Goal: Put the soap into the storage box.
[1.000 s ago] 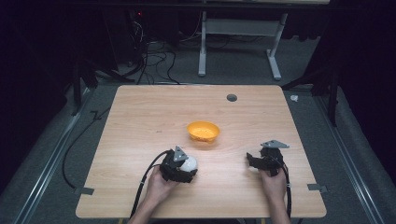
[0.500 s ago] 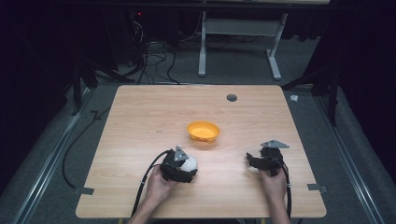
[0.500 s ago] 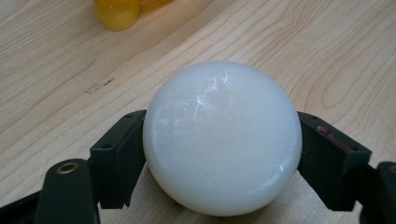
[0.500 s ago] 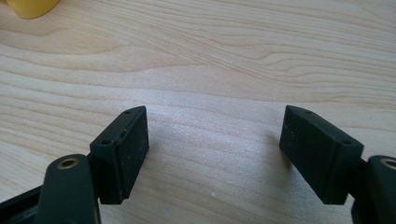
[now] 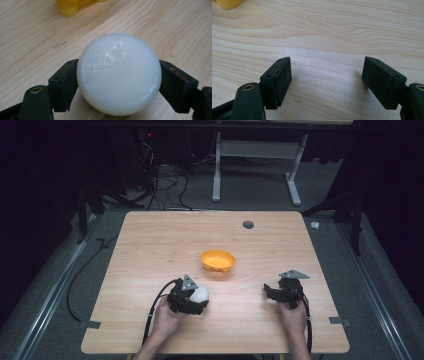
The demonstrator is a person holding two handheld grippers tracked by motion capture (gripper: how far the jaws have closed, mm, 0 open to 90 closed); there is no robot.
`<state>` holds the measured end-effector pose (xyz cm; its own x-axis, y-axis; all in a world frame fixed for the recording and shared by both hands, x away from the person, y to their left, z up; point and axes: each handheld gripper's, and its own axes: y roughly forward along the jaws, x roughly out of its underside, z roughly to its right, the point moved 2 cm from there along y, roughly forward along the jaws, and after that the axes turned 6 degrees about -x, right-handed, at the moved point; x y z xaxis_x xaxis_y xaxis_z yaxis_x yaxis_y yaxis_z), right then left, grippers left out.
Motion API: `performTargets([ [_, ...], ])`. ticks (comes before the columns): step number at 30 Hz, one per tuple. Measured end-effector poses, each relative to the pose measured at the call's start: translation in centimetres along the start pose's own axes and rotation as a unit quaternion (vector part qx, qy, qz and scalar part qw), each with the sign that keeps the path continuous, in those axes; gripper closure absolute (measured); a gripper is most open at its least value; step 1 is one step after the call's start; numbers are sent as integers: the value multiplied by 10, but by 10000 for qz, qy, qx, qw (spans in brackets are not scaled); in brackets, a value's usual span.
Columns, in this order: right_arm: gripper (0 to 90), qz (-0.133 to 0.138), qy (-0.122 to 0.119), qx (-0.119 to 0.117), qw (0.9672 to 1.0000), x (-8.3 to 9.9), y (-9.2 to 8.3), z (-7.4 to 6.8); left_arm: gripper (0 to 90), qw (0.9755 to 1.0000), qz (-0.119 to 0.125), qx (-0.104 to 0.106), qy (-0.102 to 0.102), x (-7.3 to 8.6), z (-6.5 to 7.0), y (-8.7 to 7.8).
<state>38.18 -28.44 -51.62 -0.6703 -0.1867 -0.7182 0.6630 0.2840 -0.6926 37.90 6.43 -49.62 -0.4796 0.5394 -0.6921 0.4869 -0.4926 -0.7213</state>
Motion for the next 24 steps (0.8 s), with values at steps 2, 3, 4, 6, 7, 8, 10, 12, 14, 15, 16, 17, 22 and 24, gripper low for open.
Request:
performTargets([
  [2, 248, -2, -4, -1, 10000, 0, 0, 0, 232, 10000, 37, 9, 35, -3, -1, -4],
  [3, 247, -3, -4, -1, 10000, 0, 0, 0, 232, 10000, 54, 18, 44, -4, -1, -5],
  [4, 247, 1, -15, -4, 10000, 0, 0, 0, 232, 10000, 75, 17, 61, -6, -1, -7],
  [6, 247, 3, -9, -10, 10000, 0, 0, 0, 232, 9999, 87, 25, 70, -8, -2, -9],
  [7, 247, 2, 4, -14, 10000, 0, 0, 0, 232, 9999, 95, 27, 78, -10, -3, -10],
  [8, 247, 3, 2, -16, 10000, 0, 0, 0, 232, 9999, 98, 26, 82, -11, -4, -11],
  [10, 246, 6, 1, -24, 10000, 0, 0, 0, 232, 9999, 121, 42, 78, -13, -5, -13],
  [12, 246, 7, -2, -27, 10000, 0, 0, 0, 232, 9998, 186, 90, 80, -14, -6, -16],
  [14, 246, 7, -2, -28, 10000, 0, 0, 0, 232, 9996, 225, 159, 49, -15, -8, -18],
  [15, 247, 5, -3, -27, 10000, 0, 0, 0, 232, 9996, 223, 170, 49, -17, -9, -19],
  [16, 246, 5, -12, -23, 10000, 0, 0, 0, 232, 9996, 216, 161, 62, -17, -9, -20],
  [17, 246, 5, -12, -23, 10000, 0, 0, 0, 232, 9996, 221, 147, 72, -18, -9, -21],
  [22, 246, 12, -13, -29, 10000, 0, 0, 0, 232, 9994, 296, 189, 60, -26, -13, -25],
  [24, 246, 3, -1, -23, 10000, 0, 0, 0, 232, 9992, 340, 229, 28, -28, -15, -27],
])
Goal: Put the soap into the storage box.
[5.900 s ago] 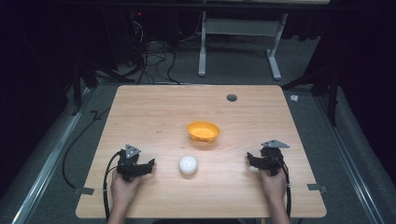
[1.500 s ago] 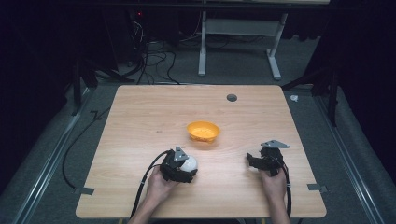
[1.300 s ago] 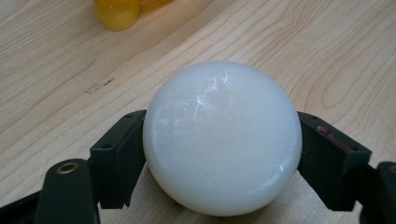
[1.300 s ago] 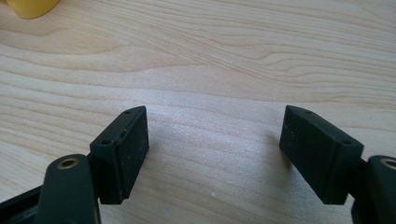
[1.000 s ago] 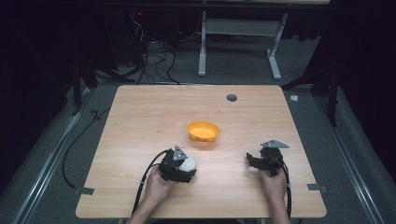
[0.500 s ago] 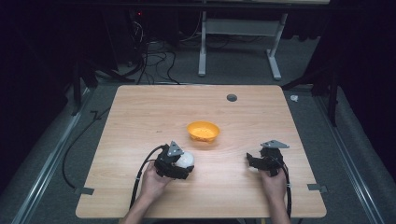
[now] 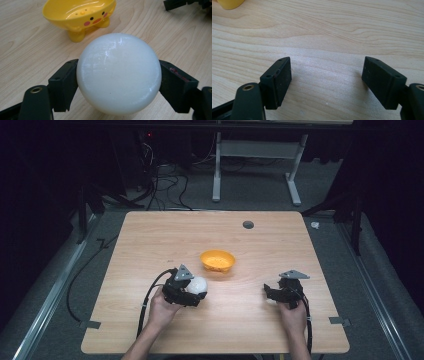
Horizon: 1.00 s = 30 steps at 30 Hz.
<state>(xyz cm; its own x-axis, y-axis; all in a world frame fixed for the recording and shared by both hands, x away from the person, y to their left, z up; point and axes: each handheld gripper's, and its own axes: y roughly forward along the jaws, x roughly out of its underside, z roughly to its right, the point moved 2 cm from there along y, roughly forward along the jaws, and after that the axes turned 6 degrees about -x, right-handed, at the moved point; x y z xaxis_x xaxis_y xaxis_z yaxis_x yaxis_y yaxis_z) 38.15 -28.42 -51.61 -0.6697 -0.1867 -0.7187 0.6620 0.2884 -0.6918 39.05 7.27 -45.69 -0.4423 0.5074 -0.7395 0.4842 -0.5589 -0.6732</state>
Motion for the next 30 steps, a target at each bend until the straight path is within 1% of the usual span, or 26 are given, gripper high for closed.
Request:
performTargets([
  [2, 246, 5, 1, -11, 10000, 0, 0, 0, 232, 9999, 62, 63, -57, -3, -2, -2],
  [4, 246, 4, -1, -13, 10000, 0, 0, 0, 232, 9999, 113, 34, -42, -7, -3, -4],
  [10, 245, 7, 0, -23, 10000, 0, 0, 0, 231, 9999, 124, 53, -51, -17, -8, -4],
  [12, 245, 0, 3, -21, 10000, 0, 0, 0, 231, 9998, 129, 102, -91, -20, -11, -4],
  [16, 245, -2, 1, -22, 10000, 0, 0, 0, 232, 9999, 104, 65, -112, -25, -14, -3],
  [17, 245, -2, 1, -25, 10000, 0, 0, 0, 231, 9996, 128, 115, -202, -29, -16, -3],
  [18, 245, -2, 2, -25, 10000, 0, 0, 0, 231, 9995, 106, 182, -249, -30, -18, -2],
  [19, 245, 14, -6, -26, 10000, 0, 0, 0, 231, 9994, 108, 202, -274, -32, -19, -2],
  [23, 245, 10, -11, -23, 10000, 0, 0, 0, 231, 9997, 93, 132, -203, -40, -20, -2],
  [27, 244, -4, -9, -22, 10000, 0, 0, 0, 231, 9997, 91, 146, -172, -46, -21, -1],
  [29, 244, -6, -15, -20, 10000, 0, 0, 0, 231, 9998, 105, 103, -136, -50, -21, -1],
  [30, 244, -6, -17, -18, 10000, 0, 0, 0, 231, 9998, 91, 132, -134, -53, -22, 0],
])
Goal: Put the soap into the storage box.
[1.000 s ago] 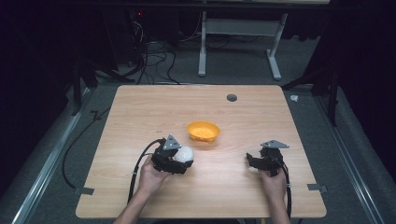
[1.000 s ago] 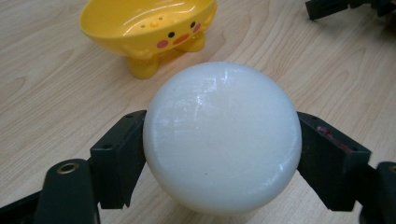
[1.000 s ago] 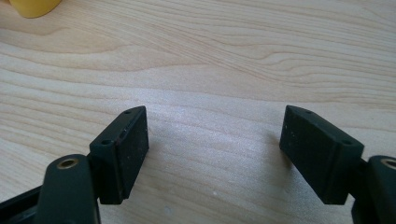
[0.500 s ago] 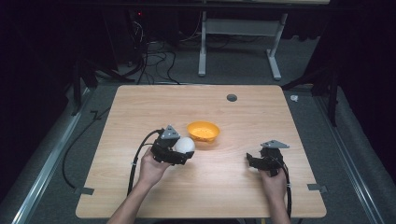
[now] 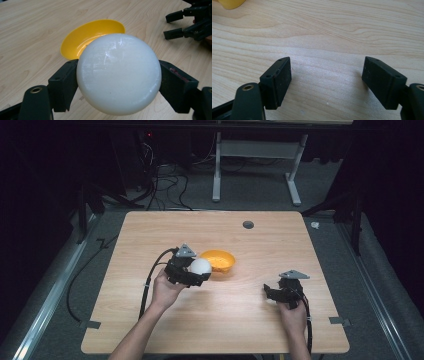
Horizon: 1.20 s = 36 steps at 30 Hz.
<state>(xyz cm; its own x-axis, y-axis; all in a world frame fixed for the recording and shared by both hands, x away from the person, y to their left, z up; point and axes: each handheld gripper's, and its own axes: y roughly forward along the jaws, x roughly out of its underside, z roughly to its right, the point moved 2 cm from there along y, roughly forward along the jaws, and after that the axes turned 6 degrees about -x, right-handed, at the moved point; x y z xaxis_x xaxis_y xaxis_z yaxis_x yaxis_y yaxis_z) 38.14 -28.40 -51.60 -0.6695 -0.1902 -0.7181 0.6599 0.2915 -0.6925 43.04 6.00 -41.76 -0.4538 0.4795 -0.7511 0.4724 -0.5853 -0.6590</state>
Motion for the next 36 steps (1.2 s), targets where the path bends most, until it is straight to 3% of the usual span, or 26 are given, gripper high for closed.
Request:
performTargets([
  [9, 243, -5, 7, 2, 10000, 0, 0, 0, 231, 10000, -57, 31, -47, -9, -3, 5],
  [16, 242, -15, -23, 9, 10000, 0, 0, -1, 231, 9998, -124, -131, -54, -18, -5, 12],
  [20, 242, -15, -22, 7, 10000, 0, 0, -1, 231, 9998, -146, -86, -80, -22, -6, 18],
  [36, 242, -6, -12, -15, 10000, 0, 0, -1, 231, 9992, -293, -263, -7, -42, -10, 43],
])
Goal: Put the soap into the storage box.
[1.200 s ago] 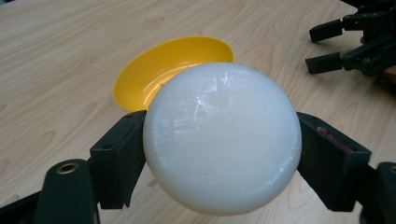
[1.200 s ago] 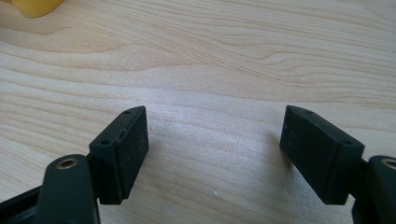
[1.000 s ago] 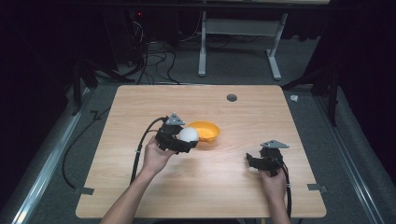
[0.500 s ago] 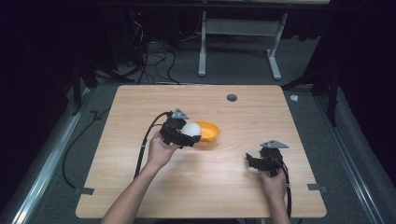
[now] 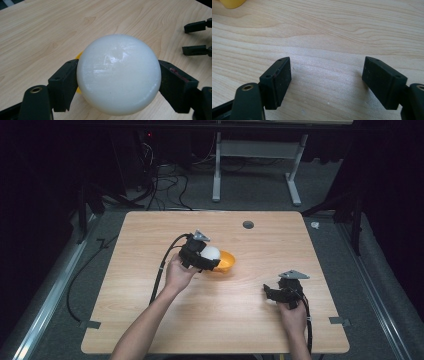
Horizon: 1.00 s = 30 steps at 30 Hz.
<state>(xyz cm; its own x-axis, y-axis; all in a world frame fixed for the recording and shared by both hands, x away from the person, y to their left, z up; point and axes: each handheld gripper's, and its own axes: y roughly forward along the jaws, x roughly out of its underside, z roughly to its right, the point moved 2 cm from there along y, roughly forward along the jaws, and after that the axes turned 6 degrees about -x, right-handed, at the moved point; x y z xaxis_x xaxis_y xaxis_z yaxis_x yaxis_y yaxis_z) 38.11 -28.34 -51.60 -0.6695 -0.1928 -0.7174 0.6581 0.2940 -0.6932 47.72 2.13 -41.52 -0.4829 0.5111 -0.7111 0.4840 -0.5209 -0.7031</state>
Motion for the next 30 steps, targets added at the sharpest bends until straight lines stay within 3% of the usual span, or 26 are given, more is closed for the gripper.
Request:
performTargets([
  [14, 242, -5, -9, 8, 10000, 0, 0, 0, 231, 9993, -76, -56, -367, -2, -8, 23],
  [30, 242, 4, 3, -10, 10000, 0, 0, 0, 230, 9981, -410, -393, -237, -1, -4, 51],
])
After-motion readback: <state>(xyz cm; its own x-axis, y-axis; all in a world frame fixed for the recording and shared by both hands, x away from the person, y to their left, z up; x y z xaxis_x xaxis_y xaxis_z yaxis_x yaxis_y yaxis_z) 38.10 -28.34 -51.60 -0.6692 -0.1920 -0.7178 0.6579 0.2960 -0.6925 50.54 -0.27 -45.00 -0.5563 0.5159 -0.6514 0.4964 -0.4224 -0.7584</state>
